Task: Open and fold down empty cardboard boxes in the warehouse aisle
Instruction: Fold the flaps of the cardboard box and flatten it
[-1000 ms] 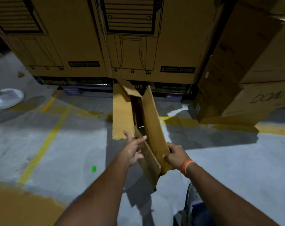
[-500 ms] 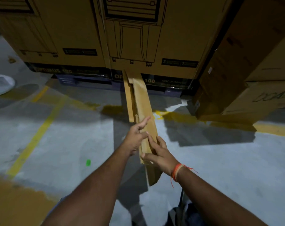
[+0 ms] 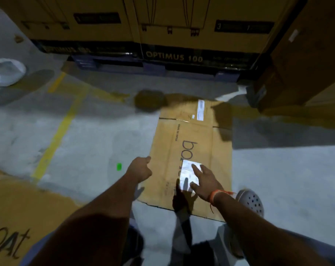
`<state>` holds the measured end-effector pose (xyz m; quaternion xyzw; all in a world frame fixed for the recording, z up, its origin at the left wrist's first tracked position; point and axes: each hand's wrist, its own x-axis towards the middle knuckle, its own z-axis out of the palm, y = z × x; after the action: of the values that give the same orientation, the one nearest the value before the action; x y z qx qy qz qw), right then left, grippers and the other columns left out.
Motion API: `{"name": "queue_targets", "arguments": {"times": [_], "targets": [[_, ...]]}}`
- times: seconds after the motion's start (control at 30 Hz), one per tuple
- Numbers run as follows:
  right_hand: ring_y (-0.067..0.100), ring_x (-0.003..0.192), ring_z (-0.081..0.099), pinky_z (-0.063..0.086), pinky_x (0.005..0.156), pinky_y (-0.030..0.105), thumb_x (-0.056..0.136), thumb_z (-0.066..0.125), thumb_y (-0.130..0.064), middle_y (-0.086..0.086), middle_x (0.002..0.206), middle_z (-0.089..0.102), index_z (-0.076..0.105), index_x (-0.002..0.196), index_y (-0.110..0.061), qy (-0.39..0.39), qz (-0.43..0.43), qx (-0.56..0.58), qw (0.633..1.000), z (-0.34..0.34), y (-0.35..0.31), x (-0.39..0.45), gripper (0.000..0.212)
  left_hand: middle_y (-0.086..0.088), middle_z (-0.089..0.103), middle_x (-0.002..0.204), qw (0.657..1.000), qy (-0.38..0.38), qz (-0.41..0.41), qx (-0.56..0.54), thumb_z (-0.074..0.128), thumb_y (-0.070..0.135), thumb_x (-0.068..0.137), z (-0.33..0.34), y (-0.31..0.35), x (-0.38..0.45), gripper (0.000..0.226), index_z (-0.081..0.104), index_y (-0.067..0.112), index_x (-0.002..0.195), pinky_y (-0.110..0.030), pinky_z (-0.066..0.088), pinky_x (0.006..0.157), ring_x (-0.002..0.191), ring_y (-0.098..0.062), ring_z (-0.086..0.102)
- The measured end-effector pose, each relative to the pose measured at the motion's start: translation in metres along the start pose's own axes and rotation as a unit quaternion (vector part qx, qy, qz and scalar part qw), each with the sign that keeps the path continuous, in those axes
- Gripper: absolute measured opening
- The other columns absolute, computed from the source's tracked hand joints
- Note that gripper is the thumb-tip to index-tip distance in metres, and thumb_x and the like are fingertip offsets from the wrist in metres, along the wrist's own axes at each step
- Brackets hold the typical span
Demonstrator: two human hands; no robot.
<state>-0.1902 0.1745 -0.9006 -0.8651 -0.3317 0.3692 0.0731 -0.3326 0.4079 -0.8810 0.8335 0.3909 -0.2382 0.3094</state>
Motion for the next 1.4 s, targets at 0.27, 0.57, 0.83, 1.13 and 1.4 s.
{"name": "queue_targets", "arguments": {"times": [0.27, 0.57, 0.83, 1.13, 1.4], "targets": [[0.039, 0.153, -0.004, 0.021, 0.122, 0.052, 0.098, 0.054, -0.038, 0.013, 0.168, -0.007, -0.005, 0.16, -0.031, -0.015, 0.085, -0.026, 0.996, 0.039, 0.066, 0.047, 0.086, -0.014, 0.011, 0.167, 0.984, 0.024, 0.105, 0.143, 0.062, 0.035, 0.091, 0.077, 0.024, 0.07, 0.081, 0.022, 0.024, 0.16, -0.043, 0.036, 0.116, 0.149, -0.036, 0.022], [0.039, 0.151, -0.02, 0.012, 0.12, 0.057, 0.098, 0.053, -0.046, 0.013, 0.163, -0.029, -0.012, 0.159, -0.033, -0.012, 0.11, -0.074, 0.991, 0.088, 0.09, 0.111, 0.09, -0.013, -0.021, 0.167, 0.954, -0.071, 0.155, 0.245, 0.061, 0.044, 0.095, 0.158, 0.04, 0.136, 0.096, -0.006, 0.025, 0.161, -0.055, 0.014, 0.122, 0.155, -0.039, -0.007], [0.033, 0.15, 0.014, 0.033, 0.109, 0.056, 0.093, 0.057, -0.031, 0.008, 0.163, 0.012, 0.021, 0.156, -0.025, 0.11, 0.127, 0.007, 0.986, 0.095, 0.099, 0.123, 0.073, -0.007, 0.043, 0.153, 0.993, 0.087, 0.059, 0.049, 0.05, 0.034, 0.1, 0.166, 0.036, 0.149, 0.043, 0.047, 0.027, 0.142, -0.056, 0.028, 0.116, 0.139, -0.029, 0.041], [0.038, 0.128, 0.038, 0.048, 0.101, 0.055, 0.092, 0.067, -0.025, 0.015, 0.138, 0.034, 0.036, 0.138, -0.032, 0.19, 0.303, 0.132, 0.924, 0.057, 0.155, 0.131, 0.057, -0.01, 0.026, 0.149, 0.98, 0.155, -0.114, -0.042, 0.077, 0.036, 0.085, 0.132, -0.022, 0.169, 0.073, 0.036, 0.032, 0.145, -0.056, 0.046, 0.102, 0.134, -0.035, 0.032], [0.041, 0.13, 0.041, 0.048, 0.103, 0.053, 0.09, 0.071, -0.026, 0.014, 0.14, 0.035, 0.021, 0.153, -0.042, 0.163, 0.281, 0.207, 0.923, 0.054, 0.162, 0.123, 0.082, -0.011, 0.04, 0.139, 0.977, 0.129, -0.019, -0.17, 0.075, 0.019, 0.087, 0.116, -0.052, 0.166, 0.058, 0.051, 0.035, 0.137, -0.033, 0.042, 0.102, 0.121, -0.02, 0.042]]}}
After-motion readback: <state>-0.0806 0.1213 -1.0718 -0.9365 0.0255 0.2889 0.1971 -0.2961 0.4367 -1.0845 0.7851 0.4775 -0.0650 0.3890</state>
